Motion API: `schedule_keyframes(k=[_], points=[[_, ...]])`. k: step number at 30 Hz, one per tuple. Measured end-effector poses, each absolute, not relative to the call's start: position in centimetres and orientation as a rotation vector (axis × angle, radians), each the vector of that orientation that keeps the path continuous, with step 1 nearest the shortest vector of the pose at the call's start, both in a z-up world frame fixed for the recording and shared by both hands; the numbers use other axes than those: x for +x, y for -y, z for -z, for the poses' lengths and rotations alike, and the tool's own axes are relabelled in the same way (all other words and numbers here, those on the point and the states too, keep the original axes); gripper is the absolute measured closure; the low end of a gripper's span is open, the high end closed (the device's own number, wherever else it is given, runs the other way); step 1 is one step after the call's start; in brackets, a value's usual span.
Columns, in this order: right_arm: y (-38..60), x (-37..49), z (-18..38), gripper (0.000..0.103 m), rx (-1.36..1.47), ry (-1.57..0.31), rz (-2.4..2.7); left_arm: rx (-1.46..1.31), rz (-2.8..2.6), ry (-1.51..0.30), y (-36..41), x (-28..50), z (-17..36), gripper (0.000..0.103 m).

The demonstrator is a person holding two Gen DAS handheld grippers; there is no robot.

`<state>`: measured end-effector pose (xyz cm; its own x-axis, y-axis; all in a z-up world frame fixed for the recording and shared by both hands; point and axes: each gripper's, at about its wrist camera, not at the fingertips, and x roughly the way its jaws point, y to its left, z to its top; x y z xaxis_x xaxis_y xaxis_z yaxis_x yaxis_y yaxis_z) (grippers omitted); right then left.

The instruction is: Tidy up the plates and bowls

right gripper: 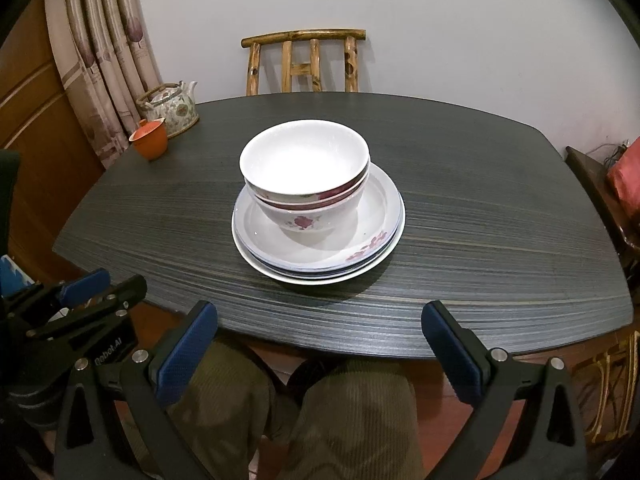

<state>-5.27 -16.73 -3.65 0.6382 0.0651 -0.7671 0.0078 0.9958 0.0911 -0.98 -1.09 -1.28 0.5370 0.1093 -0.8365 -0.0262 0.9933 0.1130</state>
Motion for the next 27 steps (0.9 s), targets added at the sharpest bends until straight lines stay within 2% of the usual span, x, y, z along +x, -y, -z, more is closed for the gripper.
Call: schedule_keyframes(k=[27], points=[[16.51,-5.09,4.10,0.002,0.087,-0.888,-0.036,0.084,-0.079,-1.013,0.46,-0.81,1.69,0.065]])
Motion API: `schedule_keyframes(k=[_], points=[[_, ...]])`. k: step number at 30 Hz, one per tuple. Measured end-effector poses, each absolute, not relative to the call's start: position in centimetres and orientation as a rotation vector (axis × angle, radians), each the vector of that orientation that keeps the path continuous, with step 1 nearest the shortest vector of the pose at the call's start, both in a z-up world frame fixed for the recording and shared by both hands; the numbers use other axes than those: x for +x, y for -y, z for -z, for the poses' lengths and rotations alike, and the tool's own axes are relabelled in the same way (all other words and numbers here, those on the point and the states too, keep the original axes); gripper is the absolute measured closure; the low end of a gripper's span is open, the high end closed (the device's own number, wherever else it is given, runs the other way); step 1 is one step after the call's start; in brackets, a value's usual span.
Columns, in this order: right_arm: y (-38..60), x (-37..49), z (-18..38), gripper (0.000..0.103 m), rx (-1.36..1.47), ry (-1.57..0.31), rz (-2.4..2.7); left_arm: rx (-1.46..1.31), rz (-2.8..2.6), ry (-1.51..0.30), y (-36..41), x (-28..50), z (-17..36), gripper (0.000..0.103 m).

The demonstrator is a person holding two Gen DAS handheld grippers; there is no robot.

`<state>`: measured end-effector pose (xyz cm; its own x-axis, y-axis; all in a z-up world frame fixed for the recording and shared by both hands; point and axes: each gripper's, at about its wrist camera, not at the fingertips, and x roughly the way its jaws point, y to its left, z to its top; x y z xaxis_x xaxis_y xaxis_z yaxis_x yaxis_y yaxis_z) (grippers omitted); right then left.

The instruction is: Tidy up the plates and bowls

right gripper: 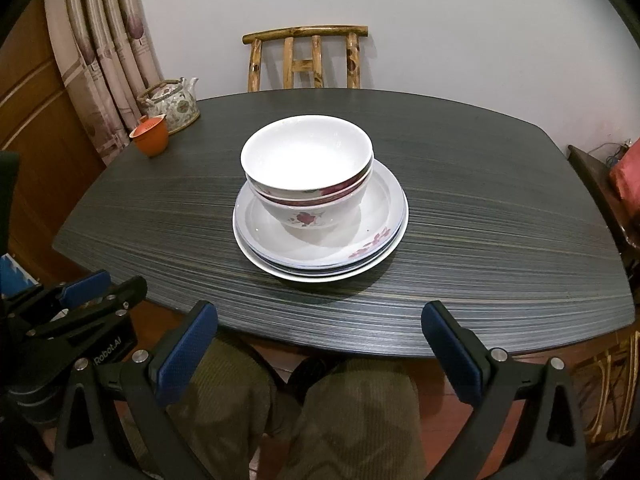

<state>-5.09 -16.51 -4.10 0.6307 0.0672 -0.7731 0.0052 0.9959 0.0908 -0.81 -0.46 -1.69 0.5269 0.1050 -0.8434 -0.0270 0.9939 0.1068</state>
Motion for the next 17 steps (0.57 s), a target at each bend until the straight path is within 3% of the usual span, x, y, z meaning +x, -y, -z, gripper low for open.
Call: schedule_keyframes(k=[17], points=[[16.54,-5.19,4.14,0.001,0.091,-0.890,-0.031,0.087,-0.056,-1.019,0.59,-0.89,1.86,0.064]])
